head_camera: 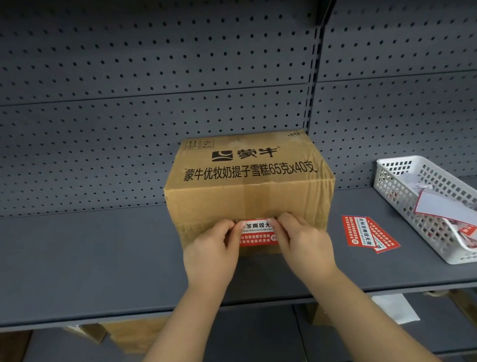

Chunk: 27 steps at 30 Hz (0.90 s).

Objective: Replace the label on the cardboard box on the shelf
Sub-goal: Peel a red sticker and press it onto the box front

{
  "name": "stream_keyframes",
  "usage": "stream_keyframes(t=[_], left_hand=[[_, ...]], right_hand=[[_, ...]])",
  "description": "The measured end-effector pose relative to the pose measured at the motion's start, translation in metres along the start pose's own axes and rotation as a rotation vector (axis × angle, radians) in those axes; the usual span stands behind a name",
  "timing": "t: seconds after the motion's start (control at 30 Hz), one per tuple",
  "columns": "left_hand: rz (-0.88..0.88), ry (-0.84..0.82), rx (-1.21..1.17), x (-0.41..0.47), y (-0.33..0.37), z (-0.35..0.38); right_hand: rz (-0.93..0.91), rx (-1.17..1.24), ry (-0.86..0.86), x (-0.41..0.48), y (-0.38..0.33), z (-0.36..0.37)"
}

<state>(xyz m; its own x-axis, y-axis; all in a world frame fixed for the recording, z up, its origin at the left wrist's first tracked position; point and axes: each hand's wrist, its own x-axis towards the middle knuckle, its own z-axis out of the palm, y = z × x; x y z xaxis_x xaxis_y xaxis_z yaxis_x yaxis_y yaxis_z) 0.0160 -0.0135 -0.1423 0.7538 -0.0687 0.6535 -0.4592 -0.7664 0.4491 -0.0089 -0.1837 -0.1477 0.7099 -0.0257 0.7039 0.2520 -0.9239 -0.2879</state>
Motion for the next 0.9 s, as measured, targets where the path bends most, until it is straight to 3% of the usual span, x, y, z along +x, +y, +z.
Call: stream_keyframes(t=[0.47, 0.53, 0.63, 0.7, 0.8, 0.9], left_hand=[[0.056, -0.021, 0.042, 0.004, -0.002, 0.003], [-0.005, -0.004, 0.042, 0.004, -0.002, 0.004], [-0.232, 0.006, 0.007, 0.005, -0.009, 0.0], [-0.256, 0.02, 0.055, 0.002, -0.023, -0.01], [0.014, 0.079, 0.083, -0.009, -0.037, -0.029], [0.488, -0.054, 0.161, -0.024, -0.019, -0.021]], right_hand=[[-0.047, -0.116, 0.023, 0.004, 0.009, 0.006], [-0.042, -0.119, 0.024, 0.004, 0.008, 0.005], [0.076, -0.078, 0.006, 0.003, 0.01, 0.003], [0.152, -0.045, 0.044, 0.001, 0.02, -0.005], [-0.044, -0.087, 0.135, -0.006, 0.031, -0.027], [-0.416, -0.252, -0.053, -0.011, 0.02, -0.03]])
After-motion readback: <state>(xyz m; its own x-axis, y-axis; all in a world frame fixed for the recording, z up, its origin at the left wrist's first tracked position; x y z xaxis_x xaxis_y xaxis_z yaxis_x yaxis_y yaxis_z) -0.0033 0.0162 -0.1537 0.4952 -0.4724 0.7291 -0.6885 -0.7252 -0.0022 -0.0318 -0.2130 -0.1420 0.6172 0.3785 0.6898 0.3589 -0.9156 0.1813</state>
